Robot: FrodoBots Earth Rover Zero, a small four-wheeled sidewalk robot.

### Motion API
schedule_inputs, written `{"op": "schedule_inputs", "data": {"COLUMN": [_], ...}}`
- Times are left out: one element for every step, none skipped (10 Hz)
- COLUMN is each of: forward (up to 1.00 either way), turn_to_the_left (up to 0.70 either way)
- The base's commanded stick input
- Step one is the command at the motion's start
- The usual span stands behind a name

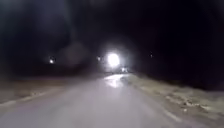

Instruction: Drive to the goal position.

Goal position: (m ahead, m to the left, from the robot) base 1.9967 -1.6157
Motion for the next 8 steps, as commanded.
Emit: {"op": "schedule_inputs", "data": {"forward": [1.00,1.00,1.00,1.00,1.00,1.00,1.00,1.00], "turn_to_the_left": [0.19,0.19,0.00,0.00,0.00,0.00,0.00,0.00]}}
